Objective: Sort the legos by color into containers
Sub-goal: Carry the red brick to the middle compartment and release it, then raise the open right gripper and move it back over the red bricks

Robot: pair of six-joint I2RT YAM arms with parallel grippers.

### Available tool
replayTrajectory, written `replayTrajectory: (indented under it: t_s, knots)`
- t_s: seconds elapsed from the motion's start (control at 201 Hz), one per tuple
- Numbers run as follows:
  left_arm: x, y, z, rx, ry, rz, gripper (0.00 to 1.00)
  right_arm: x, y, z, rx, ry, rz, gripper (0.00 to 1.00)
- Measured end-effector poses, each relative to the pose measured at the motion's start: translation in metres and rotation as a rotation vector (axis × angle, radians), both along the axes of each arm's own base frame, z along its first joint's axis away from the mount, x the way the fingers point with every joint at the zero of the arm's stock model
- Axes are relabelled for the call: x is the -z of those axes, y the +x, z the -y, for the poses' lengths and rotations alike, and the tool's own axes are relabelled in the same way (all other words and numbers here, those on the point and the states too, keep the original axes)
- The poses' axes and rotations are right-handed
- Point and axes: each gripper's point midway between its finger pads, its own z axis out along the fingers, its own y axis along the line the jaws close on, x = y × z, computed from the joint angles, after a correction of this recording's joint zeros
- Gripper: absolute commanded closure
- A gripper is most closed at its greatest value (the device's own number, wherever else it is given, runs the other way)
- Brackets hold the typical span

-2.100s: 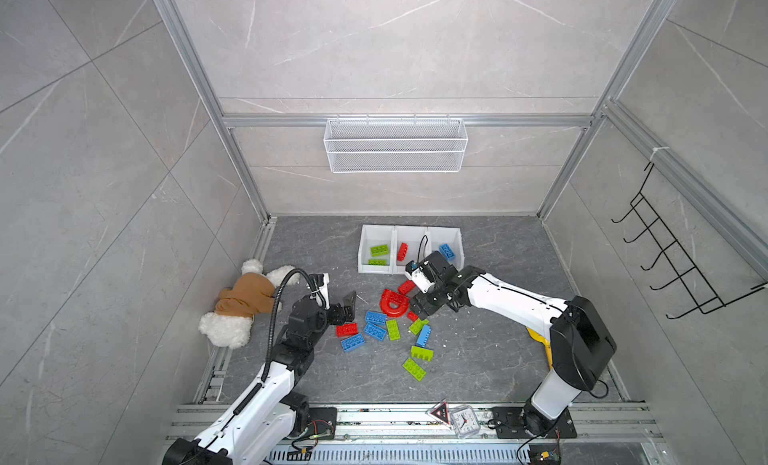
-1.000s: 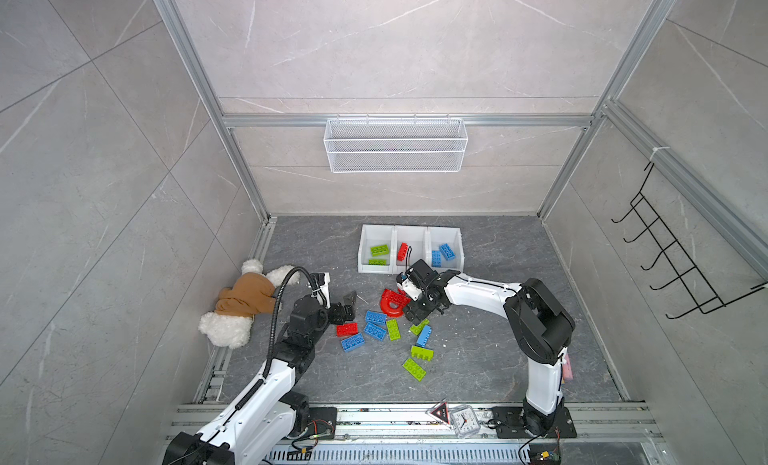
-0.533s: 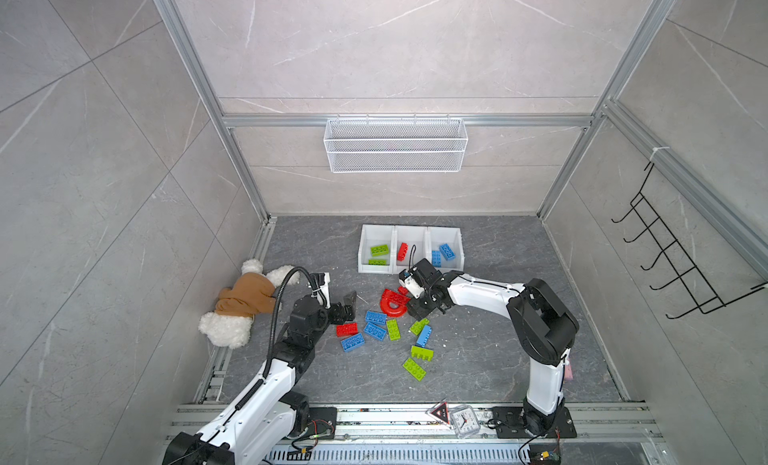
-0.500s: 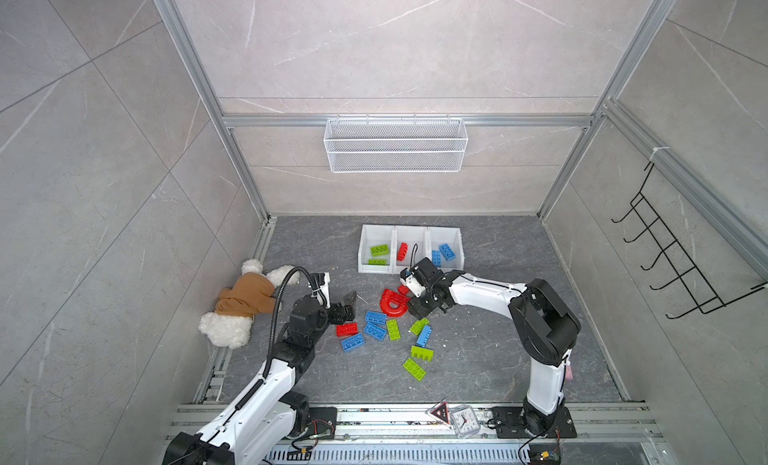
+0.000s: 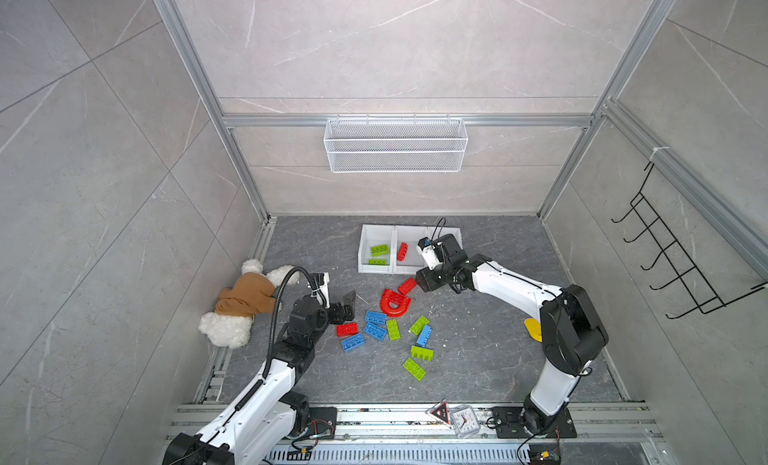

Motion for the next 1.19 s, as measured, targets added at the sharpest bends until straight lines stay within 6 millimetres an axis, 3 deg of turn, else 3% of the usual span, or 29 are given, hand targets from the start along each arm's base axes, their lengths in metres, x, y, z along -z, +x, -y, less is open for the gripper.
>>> replayTrajectory:
  t_s: [0.144, 0.254, 0.577, 0.652, 0.796, 1.08, 1.189]
  knots:
    - [0.0, 0.0, 0.0, -0.001, 0.001, -0.001, 0.0, -0.033, 0.045, -0.012, 0.049, 0.065, 0.071, 0.4]
    - [-0.001, -0.001, -0.001, -0.002, 0.0, 0.002, 0.0, -0.041, 0.069, -0.019, 0.068, 0.09, 0.098, 0.4]
    - [-0.002, -0.001, -0.001, -0.003, -0.001, 0.006, 0.0, -0.006, 0.119, -0.042, 0.1, 0.08, 0.082, 0.38]
    - [-0.002, -0.001, -0.001, -0.003, -0.001, 0.006, 0.0, 0.001, 0.124, -0.043, 0.105, 0.069, 0.072, 0.35]
    - [-0.002, -0.001, -0.001, -0.003, -0.001, 0.006, 0.0, 0.012, 0.125, -0.041, 0.116, 0.045, 0.051, 0.19]
    - [-0.002, -0.001, -0.001, -0.002, -0.001, 0.005, 0.0, 0.013, 0.122, -0.04, 0.109, 0.039, 0.039, 0.19]
    - [-0.002, -0.001, -0.001, -0.002, -0.001, 0.006, 0.0, 0.011, 0.106, -0.035, 0.099, 0.038, 0.015, 0.19]
